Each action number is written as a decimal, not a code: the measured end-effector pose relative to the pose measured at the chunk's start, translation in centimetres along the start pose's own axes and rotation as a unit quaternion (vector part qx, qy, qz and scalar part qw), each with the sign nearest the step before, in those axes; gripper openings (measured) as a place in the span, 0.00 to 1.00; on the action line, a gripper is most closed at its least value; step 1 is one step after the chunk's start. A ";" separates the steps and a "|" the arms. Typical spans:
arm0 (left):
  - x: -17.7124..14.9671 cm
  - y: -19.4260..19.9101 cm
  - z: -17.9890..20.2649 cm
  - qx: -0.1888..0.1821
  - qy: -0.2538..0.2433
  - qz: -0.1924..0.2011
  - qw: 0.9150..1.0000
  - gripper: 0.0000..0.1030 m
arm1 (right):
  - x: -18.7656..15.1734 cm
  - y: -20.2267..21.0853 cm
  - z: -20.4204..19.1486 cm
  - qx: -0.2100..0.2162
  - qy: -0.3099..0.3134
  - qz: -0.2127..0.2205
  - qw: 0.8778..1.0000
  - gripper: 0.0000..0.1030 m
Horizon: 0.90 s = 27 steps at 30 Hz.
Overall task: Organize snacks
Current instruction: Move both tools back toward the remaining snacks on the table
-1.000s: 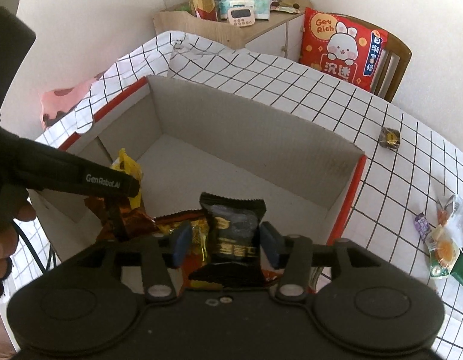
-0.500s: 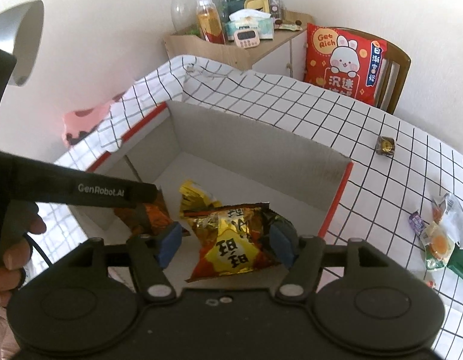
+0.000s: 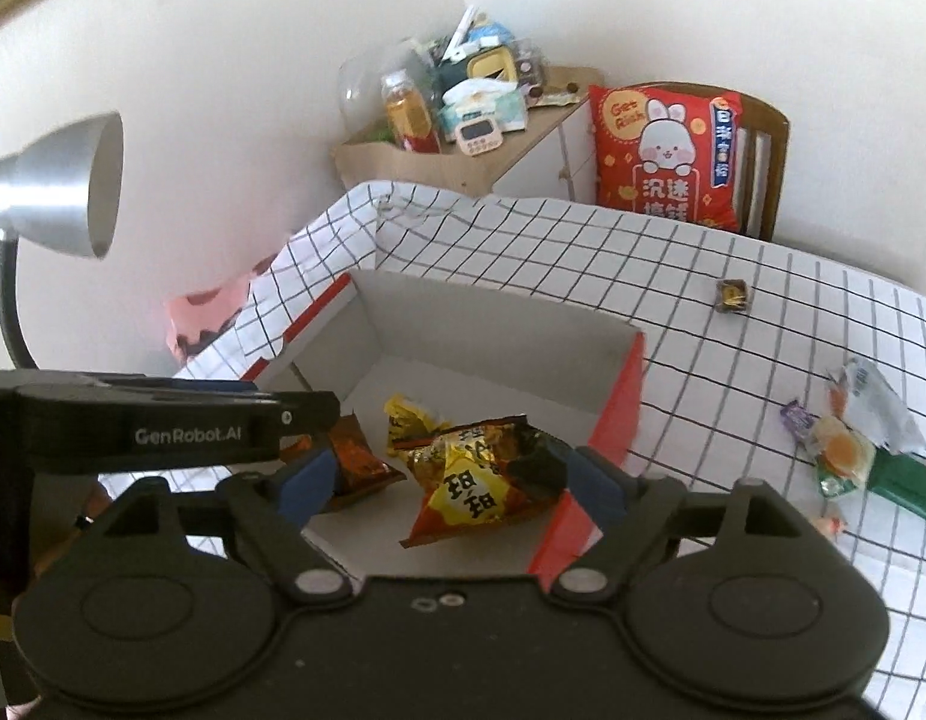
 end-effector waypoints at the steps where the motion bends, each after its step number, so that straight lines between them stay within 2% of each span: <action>1: -0.1 0.3 0.6 -0.001 -0.002 0.005 1.000 0.64 | -0.2 0.5 0.3 -0.001 -0.002 0.003 1.000 0.83; 4: -0.5 1.0 2.3 0.000 -0.013 0.018 1.000 0.66 | -0.9 1.9 1.4 -0.004 -0.007 0.014 1.000 0.86; 7: -0.9 1.4 4.1 -0.009 -0.025 0.021 0.999 0.66 | -1.6 3.3 2.8 -0.012 -0.017 0.029 0.999 0.93; 11: -1.4 1.7 6.7 -0.017 -0.047 0.028 0.998 0.67 | -2.7 5.0 4.9 -0.015 -0.032 0.038 0.999 0.93; 14: -1.7 1.5 8.6 -0.030 -0.053 0.028 0.998 0.71 | -3.7 6.3 6.6 -0.021 -0.040 0.044 0.998 0.95; 16: -2.0 1.3 9.9 -0.038 -0.057 0.026 0.997 0.72 | -4.3 7.2 8.0 -0.028 -0.048 0.049 0.997 1.00; 23: -3.0 -0.6 14.4 -0.060 -0.067 0.004 0.996 0.72 | -6.9 9.2 13.4 -0.048 -0.082 0.060 0.994 1.00; 27: -3.9 -1.8 16.9 -0.054 -0.082 -0.002 0.995 0.72 | -8.8 9.7 17.2 -0.065 -0.108 0.054 0.991 1.00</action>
Point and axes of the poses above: each gripper's, at about its wrist camera, not at the fingertips, and y roughly against the way its jaws point, z to its right, x to its top, the point moved 9 cm from there along -y, roughly the way its jaws point, and after that the axes turned 15 degrees about -z, right-handed, at the moved point
